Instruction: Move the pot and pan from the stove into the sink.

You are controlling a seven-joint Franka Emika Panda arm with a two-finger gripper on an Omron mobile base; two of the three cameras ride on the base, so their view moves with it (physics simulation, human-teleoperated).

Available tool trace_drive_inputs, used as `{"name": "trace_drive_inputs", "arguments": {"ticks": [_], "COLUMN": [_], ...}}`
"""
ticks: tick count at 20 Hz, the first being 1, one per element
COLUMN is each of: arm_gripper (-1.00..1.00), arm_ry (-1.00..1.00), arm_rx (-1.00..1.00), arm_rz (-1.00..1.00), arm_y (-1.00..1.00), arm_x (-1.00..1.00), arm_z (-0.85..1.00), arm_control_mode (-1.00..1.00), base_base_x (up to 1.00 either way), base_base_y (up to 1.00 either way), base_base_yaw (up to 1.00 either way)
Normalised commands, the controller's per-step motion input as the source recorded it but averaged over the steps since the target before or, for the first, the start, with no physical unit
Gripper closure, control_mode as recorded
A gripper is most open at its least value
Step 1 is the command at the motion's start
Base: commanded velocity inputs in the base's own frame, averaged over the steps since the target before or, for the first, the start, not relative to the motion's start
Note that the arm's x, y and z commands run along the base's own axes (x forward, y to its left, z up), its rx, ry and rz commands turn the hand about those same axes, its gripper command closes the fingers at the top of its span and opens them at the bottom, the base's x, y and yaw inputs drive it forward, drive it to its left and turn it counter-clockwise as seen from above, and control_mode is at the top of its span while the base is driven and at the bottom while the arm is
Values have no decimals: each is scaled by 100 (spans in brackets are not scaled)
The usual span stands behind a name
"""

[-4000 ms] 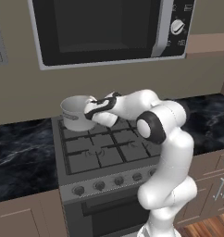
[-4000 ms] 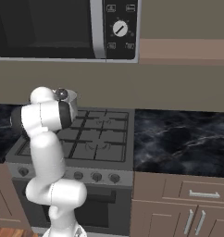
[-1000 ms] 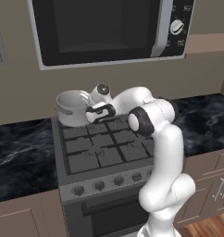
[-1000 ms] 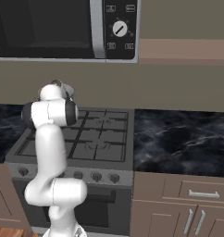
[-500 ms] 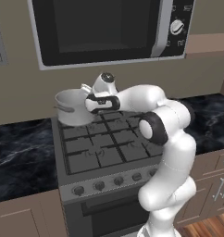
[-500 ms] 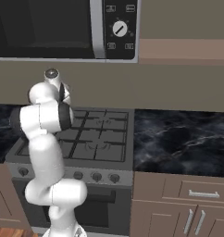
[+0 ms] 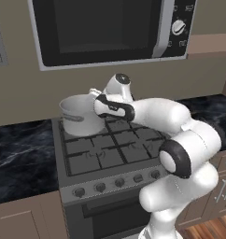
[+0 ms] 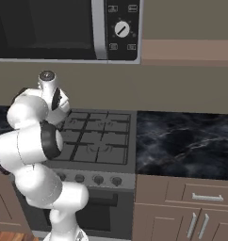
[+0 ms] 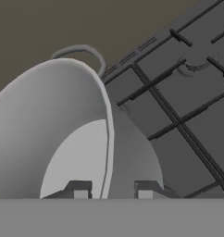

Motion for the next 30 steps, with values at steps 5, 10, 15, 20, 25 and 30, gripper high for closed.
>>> {"name": "trace_drive_inputs", "arguments": {"ticks": [5,10,15,20,25,30], "arm_gripper": [100,100,100,100,100,100], "arm_ry": [0,0,0,0,-4,-24], "arm_rx": [0,0,-1,-1,-1,-1], "arm_rz": [8,8,8,9,10,7], "arm_y": [-33,-31,-29,-29,-34,-33], "arm_x": [-100,-100,-100,-100,-100,-90], "arm_z": [25,29,31,28,25,15], "arm_control_mode": [-100,-100,-100,-100,-100,-100], "base_base_x": [0,0,0,0,0,0], "base_base_y": [0,0,0,0,0,0], "base_base_yaw": [0,0,0,0,0,0]}}
